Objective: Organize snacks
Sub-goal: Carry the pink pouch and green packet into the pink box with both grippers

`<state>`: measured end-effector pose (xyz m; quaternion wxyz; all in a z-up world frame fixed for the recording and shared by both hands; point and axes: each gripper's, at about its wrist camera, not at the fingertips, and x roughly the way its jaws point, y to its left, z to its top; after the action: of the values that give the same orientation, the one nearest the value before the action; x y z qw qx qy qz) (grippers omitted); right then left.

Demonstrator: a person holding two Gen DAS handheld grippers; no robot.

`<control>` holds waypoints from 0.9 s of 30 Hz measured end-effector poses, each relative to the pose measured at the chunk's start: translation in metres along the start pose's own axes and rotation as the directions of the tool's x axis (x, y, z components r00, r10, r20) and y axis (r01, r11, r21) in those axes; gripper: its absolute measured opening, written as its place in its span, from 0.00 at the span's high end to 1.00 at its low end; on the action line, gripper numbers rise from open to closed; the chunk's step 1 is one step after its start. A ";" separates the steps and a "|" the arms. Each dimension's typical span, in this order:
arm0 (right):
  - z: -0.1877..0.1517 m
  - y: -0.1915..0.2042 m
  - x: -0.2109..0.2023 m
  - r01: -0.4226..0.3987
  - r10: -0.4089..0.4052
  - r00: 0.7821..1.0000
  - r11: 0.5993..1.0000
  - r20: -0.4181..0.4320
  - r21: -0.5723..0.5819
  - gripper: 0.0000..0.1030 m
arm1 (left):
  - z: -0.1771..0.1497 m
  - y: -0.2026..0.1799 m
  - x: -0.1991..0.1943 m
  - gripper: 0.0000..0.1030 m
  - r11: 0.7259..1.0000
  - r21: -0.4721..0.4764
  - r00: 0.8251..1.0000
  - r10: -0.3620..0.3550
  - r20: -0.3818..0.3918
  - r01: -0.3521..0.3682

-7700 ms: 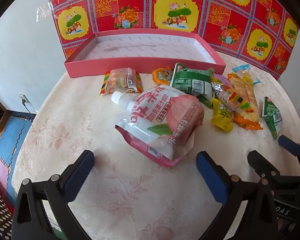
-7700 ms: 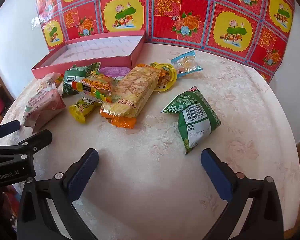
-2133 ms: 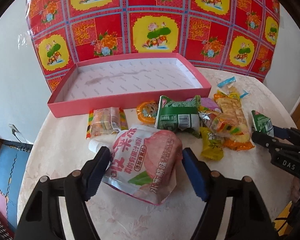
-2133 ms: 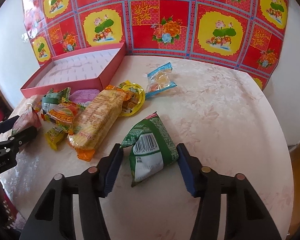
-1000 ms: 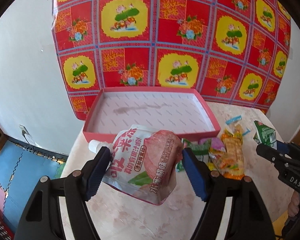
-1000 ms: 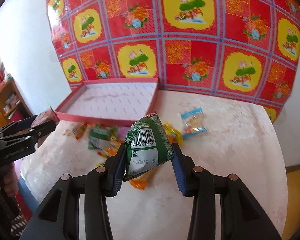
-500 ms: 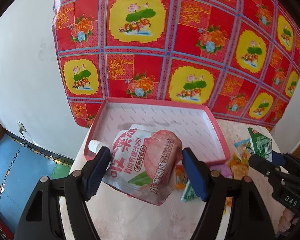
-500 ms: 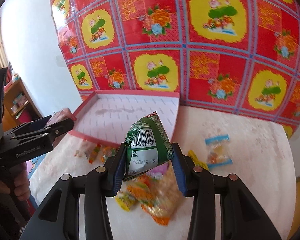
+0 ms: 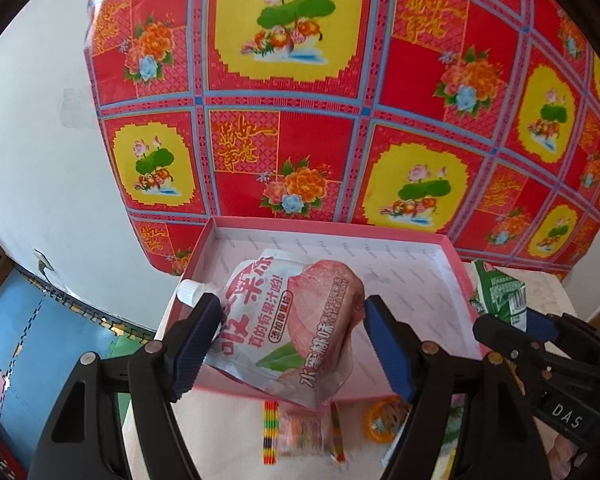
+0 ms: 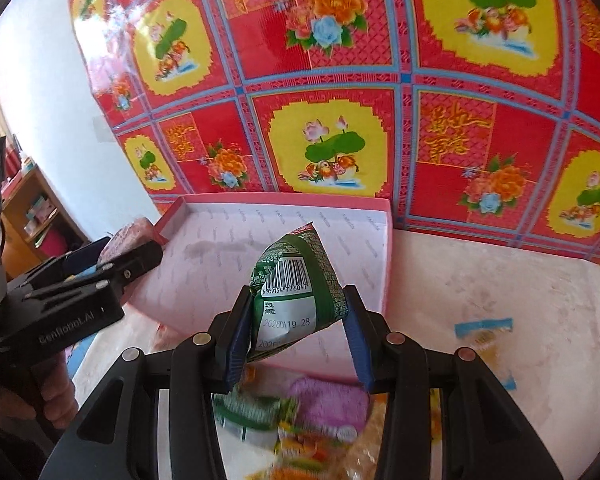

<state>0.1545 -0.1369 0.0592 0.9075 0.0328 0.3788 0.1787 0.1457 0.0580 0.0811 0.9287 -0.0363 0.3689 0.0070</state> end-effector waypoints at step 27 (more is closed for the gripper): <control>0.023 -0.015 0.084 0.005 0.000 0.995 0.999 -0.099 0.046 0.57 | 0.015 0.005 0.098 0.25 0.999 -0.026 0.994 0.031 -0.107 -0.034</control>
<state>0.2291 -0.1201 0.0159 0.8869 0.0443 0.4272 0.1701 0.2265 0.0629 0.0245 0.9069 -0.0434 0.4183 0.0252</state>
